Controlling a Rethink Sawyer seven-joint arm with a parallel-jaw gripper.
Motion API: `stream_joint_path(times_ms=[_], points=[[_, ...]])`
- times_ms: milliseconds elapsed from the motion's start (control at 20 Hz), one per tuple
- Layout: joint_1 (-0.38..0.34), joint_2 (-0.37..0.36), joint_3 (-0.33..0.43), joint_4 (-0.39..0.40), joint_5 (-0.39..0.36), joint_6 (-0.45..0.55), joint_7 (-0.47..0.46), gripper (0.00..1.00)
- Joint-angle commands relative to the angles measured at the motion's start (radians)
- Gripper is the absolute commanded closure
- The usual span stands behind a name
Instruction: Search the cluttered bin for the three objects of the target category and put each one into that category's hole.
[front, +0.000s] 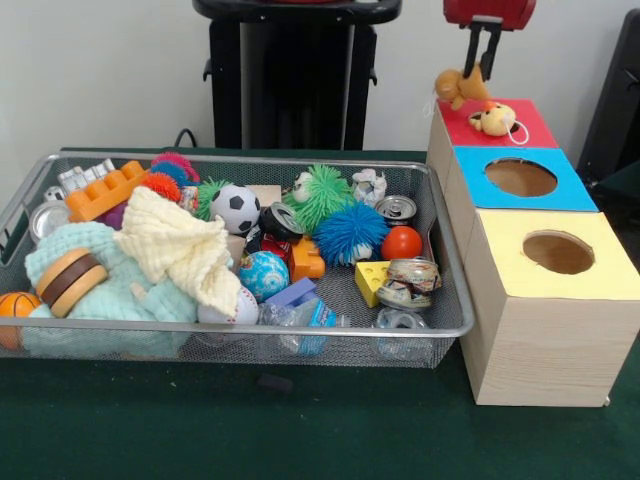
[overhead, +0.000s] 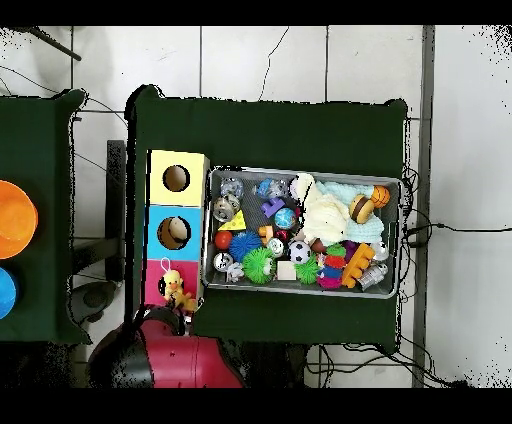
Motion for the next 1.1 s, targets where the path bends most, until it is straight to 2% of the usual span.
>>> stream_joint_path(times_ms=[50, 500, 650, 800, 1100], points=[[0.029, -0.014, 0.06, 0.052, 0.089, -0.035, 0.268, 1.0], [0.024, 0.004, 0.108, 0.1, 0.14, -0.109, 0.264, 1.0], [0.026, -0.03, 0.1, 0.098, 0.155, -0.07, 0.253, 1.0], [0.046, -0.067, 0.056, 0.032, 0.166, 0.034, 0.237, 1.0], [0.036, -0.084, 0.048, 0.016, 0.178, 0.06, 0.222, 1.0]])
